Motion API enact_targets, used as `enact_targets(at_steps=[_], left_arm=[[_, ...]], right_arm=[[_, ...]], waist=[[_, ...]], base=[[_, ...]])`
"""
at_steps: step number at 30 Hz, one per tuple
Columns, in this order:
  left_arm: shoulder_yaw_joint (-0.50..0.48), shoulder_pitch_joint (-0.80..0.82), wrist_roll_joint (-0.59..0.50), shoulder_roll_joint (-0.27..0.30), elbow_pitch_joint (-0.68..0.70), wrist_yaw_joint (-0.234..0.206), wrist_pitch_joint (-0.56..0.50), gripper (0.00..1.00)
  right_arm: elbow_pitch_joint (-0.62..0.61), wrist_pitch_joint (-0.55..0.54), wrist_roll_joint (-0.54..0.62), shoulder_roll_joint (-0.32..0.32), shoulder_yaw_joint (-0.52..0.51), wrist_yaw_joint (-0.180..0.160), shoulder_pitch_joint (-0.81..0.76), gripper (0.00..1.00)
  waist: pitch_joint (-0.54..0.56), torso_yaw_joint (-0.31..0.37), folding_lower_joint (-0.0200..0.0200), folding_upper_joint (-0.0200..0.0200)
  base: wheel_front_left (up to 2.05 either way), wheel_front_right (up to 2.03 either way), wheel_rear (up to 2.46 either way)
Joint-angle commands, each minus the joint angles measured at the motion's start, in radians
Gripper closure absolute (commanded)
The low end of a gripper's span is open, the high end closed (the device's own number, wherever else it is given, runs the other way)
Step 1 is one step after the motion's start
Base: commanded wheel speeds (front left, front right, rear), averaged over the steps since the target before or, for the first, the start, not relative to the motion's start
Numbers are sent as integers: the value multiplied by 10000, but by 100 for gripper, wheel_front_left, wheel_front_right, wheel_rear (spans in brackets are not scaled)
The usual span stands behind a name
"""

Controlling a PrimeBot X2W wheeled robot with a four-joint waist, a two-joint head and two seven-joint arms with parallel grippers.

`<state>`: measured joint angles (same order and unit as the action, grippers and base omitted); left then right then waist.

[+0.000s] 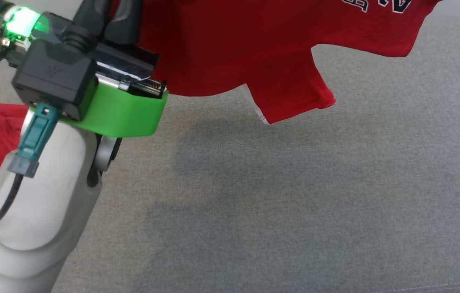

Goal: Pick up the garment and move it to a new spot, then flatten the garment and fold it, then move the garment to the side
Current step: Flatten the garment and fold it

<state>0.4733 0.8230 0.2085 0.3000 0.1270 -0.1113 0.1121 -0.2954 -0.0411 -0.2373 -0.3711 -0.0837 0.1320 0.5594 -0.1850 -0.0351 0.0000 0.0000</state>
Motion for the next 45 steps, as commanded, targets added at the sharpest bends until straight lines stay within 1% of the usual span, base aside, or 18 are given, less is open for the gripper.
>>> enact_targets(at_steps=[1, 6, 10, 14, 17, 19, 21, 23, 26, 30, 32, 36, 37, 39, 41, 42, 45], left_arm=[[-127, 170, 0, 140, 97, -70, -148, 100], [-356, 572, 324, 184, 185, 34, -510, 100], [-463, 1042, 831, -33, -529, 329, -490, 100], [-523, 1818, 1393, -504, -2280, 812, 9, 100], [-614, 2696, 1659, -962, -4159, 1148, 740, 100], [-829, 3352, 1833, -1261, -5433, 1269, 1152, 100], [-1051, 3910, 1865, -1503, -6544, 1295, 1404, 100], [-1337, 4405, 1812, -1614, -7463, 1207, 1514, 100], [-1866, 4568, 1620, -1745, -8303, 1043, 1520, 100], [-2484, 3868, 1567, -1970, -9548, 789, 1516, 100], [-2658, 3586, 1507, -2083, -10037, 742, 1519, 100], [-2933, 2744, 1555, -2296, -10863, 706, 1519, 100], [-2965, 2571, 1559, -2322, -10968, 767, 1521, 100], [-2892, 2197, 1455, -2396, -10943, 984, 1522, 100], [-2782, 1589, 1259, -2434, -10619, 1149, 1520, 100], [-2636, 1153, 1093, -2447, -10421, 1286, 1519, 100], [-2718, 92, 958, -2460, -9447, 1382, 1521, 100]], right_arm=[[-1, -147, -84, -62, -33, -24, 198, 100], [442, -449, -395, -179, 218, -24, 932, 100], [1215, -497, -668, -298, 563, -24, 1800, 100], [2538, -331, -920, -345, 990, -24, 3086, 100], [3930, -6, -976, -207, 1317, -24, 4349, 100], [4838, 308, -941, -17, 1468, -26, 5222, 100], [5765, 705, -812, 186, 1567, -32, 5979, 100], [6606, 1113, -724, 472, 1684, -34, 6660, 100], [8038, 1681, -611, 1052, 2056, -34, 7165, 100], [9942, 2309, -725, 2032, 2929, -31, 6862, 100], [10827, 2530, -803, 2390, 3412, -26, 6583, 100], [12139, 2869, -1209, 2864, 4280, -23, 5891, 100], [12330, 2910, -1285, 2916, 4481, -23, 5704, 100], [12526, 3013, -1632, 2968, 4741, -23, 5230, 100], [12420, 3063, -1887, 2956, 5009, -21, 4638, 100], [12090, 3073, -2054, 2828, 4983, -21, 4309, 100], [10953, 3063, -2279, 2501, 4801, -21, 3109, 100]], waist=[[136, -14, 0, 0], [-74, 41, 0, 0], [-517, 74, 0, 0], [-1099, 114, 0, 0], [-1482, 172, 0, 0], [-1689, 253, 0, 0], [-1802, 349, 0, 0], [-1926, 471, 0, 0], [-2070, 706, 0, 0], [-2225, 986, 0, 0], [-2356, 1077, 0, 0], [-2583, 1107, 0, 0], [-2601, 1085, 0, 0], [-2631, 965, 0, 0], [-2611, 850, 0, 0], [-2577, 787, 0, 0], [-2420, 698, 0, 0]], base=[[0, 0, 0], [0, 0, 0], [0, 0, 0], [0, 0, 0], [0, 0, 0], [0, 0, 0], [0, 0, 0], [0, 0, 0], [0, 0, 0], [0, 0, 0], [0, 0, 0], [0, 0, 0], [0, 0, 0], [0, 0, 0], [0, 0, 0], [0, 0, 0], [0, 0, 0]])
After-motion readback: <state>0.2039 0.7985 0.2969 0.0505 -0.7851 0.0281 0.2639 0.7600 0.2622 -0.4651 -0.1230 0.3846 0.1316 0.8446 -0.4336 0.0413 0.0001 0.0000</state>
